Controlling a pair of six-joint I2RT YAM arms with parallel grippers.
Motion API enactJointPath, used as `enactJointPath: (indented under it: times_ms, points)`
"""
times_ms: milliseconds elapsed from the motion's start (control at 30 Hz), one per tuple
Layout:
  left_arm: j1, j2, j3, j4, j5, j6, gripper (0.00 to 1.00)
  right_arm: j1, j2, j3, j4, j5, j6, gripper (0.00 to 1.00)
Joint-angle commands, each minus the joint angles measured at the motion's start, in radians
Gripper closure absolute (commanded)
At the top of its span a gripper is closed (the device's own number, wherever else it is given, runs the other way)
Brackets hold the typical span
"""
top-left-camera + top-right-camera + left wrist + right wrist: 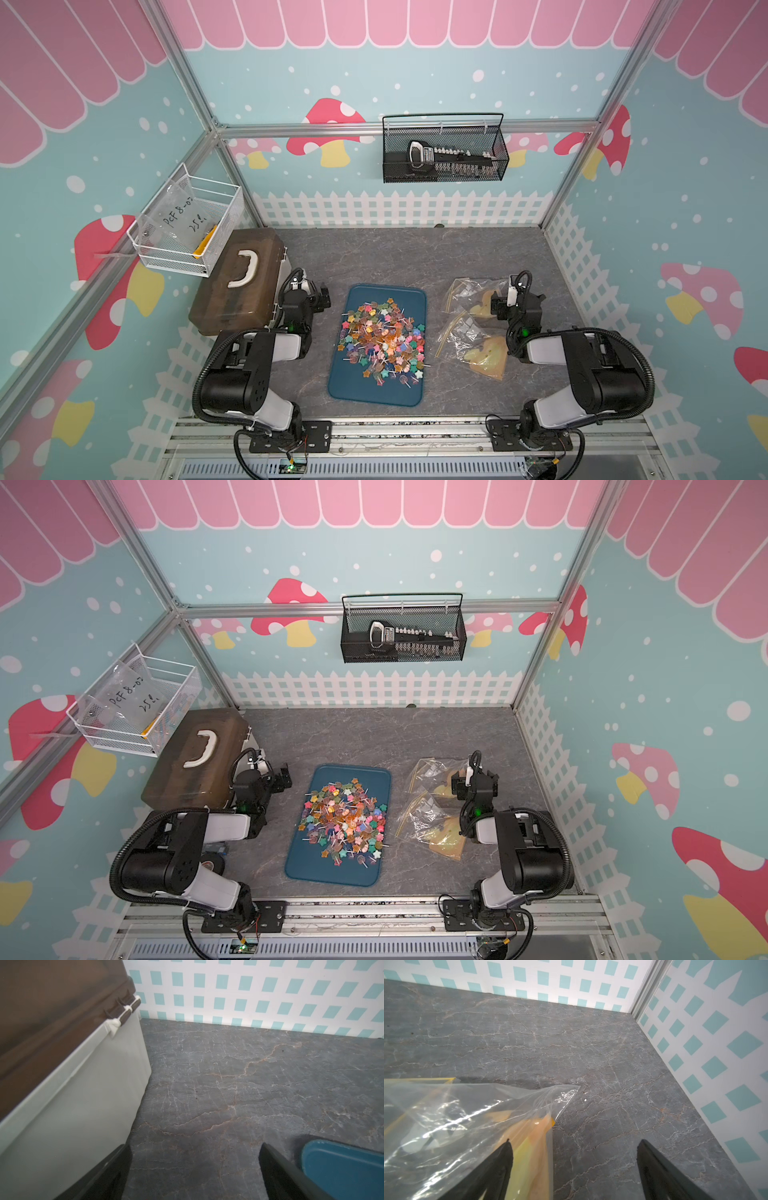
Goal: Pour candies out of the ziploc bag
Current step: Reset both arms
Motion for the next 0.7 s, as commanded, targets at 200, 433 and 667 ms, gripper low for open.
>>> enactJointPath:
  times_ms: [200,433,667]
  points:
    - [0.003,-0.007,-0.006,0.067,0.01,0.02,0.01,-0.007,-0.002,0.014,0.034,-0.014,-0.015,0.01]
    - [0.003,-0.005,-0.005,0.067,0.01,0.02,0.01,-0.007,-0.001,0.014,0.036,-0.013,-0.014,0.01]
    - [0.003,0.001,0.005,0.053,0.012,0.02,0.01,-0.007,-0.001,0.013,0.036,-0.014,-0.015,0.01]
